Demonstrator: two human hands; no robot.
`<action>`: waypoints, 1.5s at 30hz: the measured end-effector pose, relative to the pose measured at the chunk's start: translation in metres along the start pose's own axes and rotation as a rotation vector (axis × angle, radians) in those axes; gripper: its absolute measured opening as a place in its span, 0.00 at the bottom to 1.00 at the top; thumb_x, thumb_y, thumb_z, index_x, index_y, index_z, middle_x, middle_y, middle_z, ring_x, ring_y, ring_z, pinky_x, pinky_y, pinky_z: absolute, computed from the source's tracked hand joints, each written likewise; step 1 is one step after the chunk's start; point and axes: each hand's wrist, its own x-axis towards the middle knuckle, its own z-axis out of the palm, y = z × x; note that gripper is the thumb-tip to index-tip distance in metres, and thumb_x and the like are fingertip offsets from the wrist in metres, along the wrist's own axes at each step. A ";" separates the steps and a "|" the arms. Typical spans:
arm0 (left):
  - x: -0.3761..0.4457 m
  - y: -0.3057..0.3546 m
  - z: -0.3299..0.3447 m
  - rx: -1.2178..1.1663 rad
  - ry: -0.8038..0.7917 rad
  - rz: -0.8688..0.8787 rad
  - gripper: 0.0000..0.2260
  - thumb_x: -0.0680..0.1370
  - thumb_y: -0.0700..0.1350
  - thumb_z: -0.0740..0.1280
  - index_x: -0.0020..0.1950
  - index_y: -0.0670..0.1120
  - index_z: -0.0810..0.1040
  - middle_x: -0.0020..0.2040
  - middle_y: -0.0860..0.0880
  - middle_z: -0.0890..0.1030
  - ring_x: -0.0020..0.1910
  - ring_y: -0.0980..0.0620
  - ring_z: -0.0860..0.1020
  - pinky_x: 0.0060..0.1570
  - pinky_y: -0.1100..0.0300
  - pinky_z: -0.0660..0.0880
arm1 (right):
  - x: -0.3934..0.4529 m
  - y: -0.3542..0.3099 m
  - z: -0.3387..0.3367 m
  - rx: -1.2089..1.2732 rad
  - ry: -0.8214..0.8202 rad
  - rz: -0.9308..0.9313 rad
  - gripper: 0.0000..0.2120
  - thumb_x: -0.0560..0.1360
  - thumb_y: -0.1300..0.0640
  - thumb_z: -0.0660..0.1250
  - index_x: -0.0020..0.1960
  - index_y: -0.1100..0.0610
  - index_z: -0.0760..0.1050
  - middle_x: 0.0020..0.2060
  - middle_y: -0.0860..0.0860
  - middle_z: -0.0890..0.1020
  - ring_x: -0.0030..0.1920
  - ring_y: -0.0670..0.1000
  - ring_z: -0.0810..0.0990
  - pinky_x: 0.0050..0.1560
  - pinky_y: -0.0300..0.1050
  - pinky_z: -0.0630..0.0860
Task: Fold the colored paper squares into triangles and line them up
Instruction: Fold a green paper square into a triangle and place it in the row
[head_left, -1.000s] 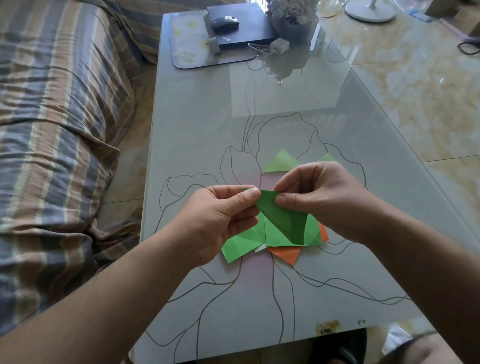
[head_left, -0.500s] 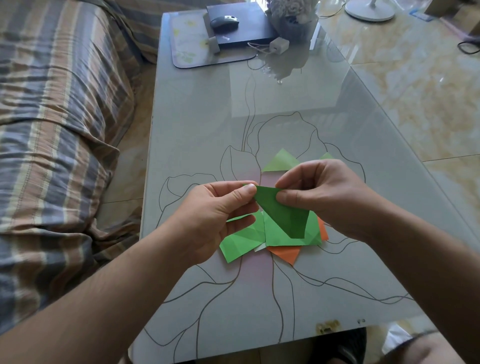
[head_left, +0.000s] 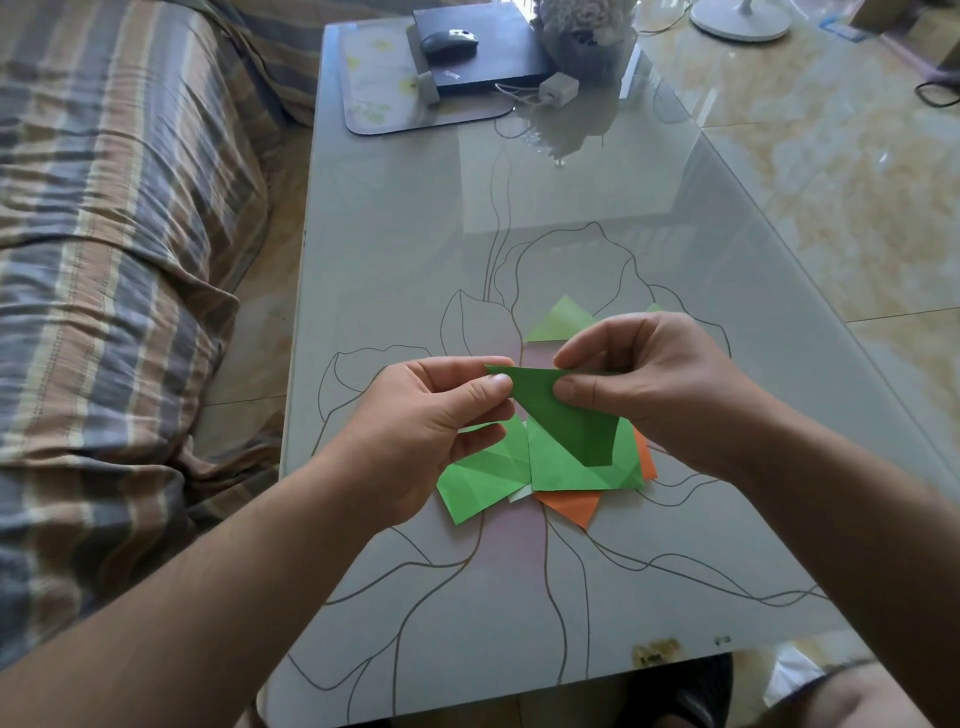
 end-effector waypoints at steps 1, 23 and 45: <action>0.000 0.000 0.000 -0.003 0.003 -0.001 0.11 0.67 0.42 0.75 0.48 0.44 0.88 0.45 0.42 0.86 0.43 0.49 0.84 0.45 0.56 0.83 | 0.000 0.000 0.000 0.001 -0.001 -0.001 0.08 0.70 0.71 0.77 0.45 0.61 0.84 0.38 0.55 0.87 0.39 0.51 0.85 0.42 0.39 0.81; 0.002 0.003 -0.002 -0.065 0.127 0.080 0.08 0.83 0.43 0.66 0.48 0.45 0.83 0.42 0.48 0.84 0.42 0.49 0.83 0.51 0.48 0.79 | 0.002 0.001 0.000 -0.035 0.031 0.016 0.05 0.71 0.67 0.78 0.44 0.60 0.86 0.42 0.59 0.88 0.44 0.55 0.86 0.53 0.49 0.82; -0.002 -0.024 0.015 0.095 -0.013 0.048 0.06 0.77 0.48 0.72 0.48 0.46 0.84 0.42 0.49 0.86 0.41 0.51 0.83 0.48 0.53 0.78 | 0.006 0.003 0.012 0.221 0.070 0.098 0.10 0.62 0.60 0.79 0.42 0.60 0.84 0.38 0.59 0.85 0.41 0.56 0.85 0.50 0.51 0.84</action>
